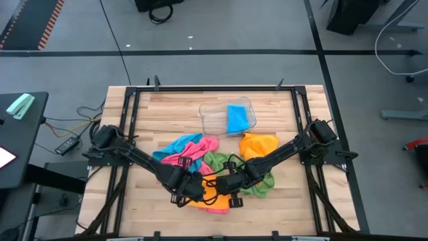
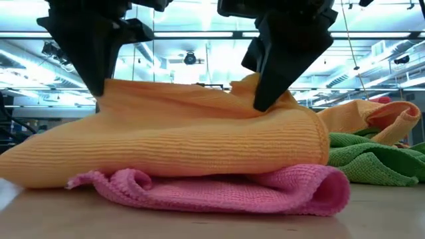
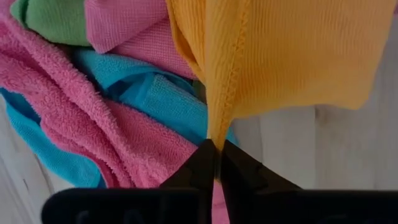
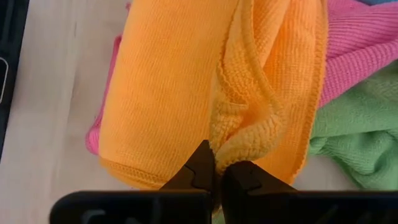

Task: Fold microfiber towels
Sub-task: Fold the left yellow microfiber cloth

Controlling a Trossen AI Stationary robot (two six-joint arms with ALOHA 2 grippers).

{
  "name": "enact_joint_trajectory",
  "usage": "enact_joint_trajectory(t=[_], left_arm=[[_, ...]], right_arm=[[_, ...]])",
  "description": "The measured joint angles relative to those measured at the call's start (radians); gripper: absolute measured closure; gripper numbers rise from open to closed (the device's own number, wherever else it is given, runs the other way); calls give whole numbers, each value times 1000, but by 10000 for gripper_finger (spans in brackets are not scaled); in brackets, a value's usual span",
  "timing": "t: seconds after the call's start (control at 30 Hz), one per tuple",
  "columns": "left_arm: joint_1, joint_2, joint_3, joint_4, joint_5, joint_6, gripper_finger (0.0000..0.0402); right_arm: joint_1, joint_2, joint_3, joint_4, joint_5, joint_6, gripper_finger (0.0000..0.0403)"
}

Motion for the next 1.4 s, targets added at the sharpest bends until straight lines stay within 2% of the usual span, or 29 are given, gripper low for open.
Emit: enact_joint_trajectory(t=[0.27, 0.5, 0.67, 0.87, 1.03, 1.2, 1.4], left_arm=[[33, 0, 0, -24, 0, -7, 360], [42, 0, -1, -25, -9, 4, 283], [41, -12, 8, -79, -19, -1, 225], [4, -14, 68, -147, -21, -30, 201], [-60, -13, 59, 38, -11, 38, 211], [-109, 15, 27, 246, -13, 77, 212], [-166, 75, 12, 317, -23, 70, 182]], right_arm=[[-18, 0, 0, -13, 21, -2, 356], [-24, -8, -1, -68, 25, 1, 289], [-38, -74, -2, -127, 49, -1, 243], [-35, -162, -3, -188, 113, -15, 228], [-6, -176, -50, 5, 122, -81, 228], [38, -175, -206, 371, 146, -133, 228], [70, -174, -391, 673, 223, -99, 228]])
